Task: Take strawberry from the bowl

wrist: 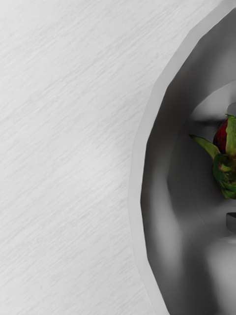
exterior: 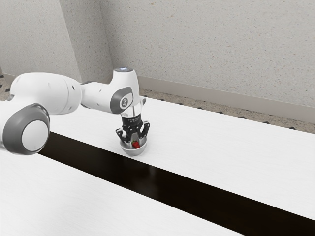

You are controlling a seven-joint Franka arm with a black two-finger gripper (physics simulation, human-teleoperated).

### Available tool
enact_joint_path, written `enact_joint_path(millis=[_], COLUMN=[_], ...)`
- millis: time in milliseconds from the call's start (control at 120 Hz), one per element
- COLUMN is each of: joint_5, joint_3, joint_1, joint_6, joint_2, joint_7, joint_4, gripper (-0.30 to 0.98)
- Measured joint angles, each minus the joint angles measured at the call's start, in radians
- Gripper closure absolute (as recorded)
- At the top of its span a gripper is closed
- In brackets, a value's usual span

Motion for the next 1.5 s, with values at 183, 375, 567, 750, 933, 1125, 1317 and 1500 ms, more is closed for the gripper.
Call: enact_joint_path(millis=[183,375,567,750,933,1125,1317,1500], joint_5=[0.002,0.014,0.019,0.016,0.009,0.006,0.004,0.007], joint_3=[0.000,0.000,0.000,0.000,-0.006,-0.040,-0.051,-0.046], joint_1=[-0.002,-0.005,-0.021,-0.147,-0.235,-0.240,-0.233,-0.234], joint_6=[0.004,-0.005,-0.046,-0.065,-0.066,-0.026,0.009,-0.022], joint_2=[-0.006,-0.081,-0.160,-0.152,-0.094,-0.057,-0.048,-0.078], joint_7=[0.002,-0.005,-0.013,-0.028,-0.049,-0.065,-0.075,-0.079], joint_4=[-0.001,-0.028,-0.034,-0.034,0.014,0.050,0.046,0.039], gripper=[0.50,0.54,0.55,0.55,0.55,0.56,0.35,0.15])
